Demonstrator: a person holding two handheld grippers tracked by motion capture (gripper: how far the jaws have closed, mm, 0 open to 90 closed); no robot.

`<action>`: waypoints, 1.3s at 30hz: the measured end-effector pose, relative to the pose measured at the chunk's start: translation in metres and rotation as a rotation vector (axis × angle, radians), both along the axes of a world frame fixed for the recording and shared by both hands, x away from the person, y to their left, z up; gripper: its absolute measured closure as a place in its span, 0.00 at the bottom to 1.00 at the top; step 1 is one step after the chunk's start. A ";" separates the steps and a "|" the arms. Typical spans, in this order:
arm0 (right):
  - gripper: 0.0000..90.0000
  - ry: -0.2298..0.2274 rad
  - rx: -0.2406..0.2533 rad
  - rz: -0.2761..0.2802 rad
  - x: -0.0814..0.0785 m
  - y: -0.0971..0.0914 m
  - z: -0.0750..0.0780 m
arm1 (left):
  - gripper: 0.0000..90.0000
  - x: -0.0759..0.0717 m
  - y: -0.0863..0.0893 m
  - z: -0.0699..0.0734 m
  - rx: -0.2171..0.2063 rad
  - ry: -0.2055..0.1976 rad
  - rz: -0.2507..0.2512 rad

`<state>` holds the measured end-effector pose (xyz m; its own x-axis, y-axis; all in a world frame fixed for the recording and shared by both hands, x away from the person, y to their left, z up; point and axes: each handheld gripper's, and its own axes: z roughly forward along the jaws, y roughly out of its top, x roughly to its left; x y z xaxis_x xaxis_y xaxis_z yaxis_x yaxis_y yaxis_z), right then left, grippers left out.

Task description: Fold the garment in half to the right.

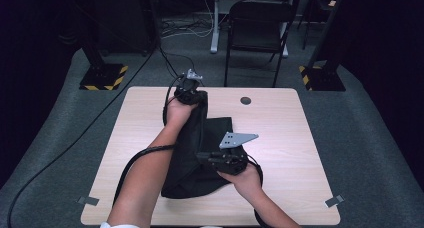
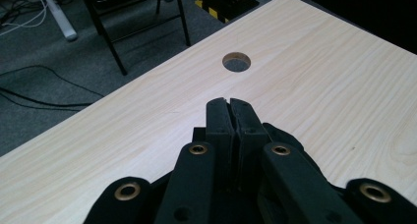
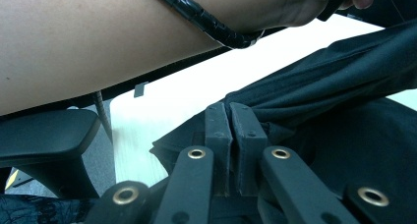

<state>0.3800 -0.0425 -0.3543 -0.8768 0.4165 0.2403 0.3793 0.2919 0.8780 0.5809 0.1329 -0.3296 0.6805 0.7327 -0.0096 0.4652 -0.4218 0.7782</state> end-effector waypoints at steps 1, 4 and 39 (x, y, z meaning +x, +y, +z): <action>0.97 0.000 -0.001 -0.001 0.000 -0.001 -0.001 | 0.97 0.000 -0.001 -0.001 0.002 0.002 -0.002; 0.97 0.007 -0.005 -0.005 0.000 -0.004 -0.004 | 0.97 0.001 -0.006 -0.004 0.006 0.003 -0.005; 0.97 0.049 -0.074 -0.071 -0.004 -0.033 -0.032 | 0.97 0.008 -0.036 -0.031 0.012 0.034 -0.035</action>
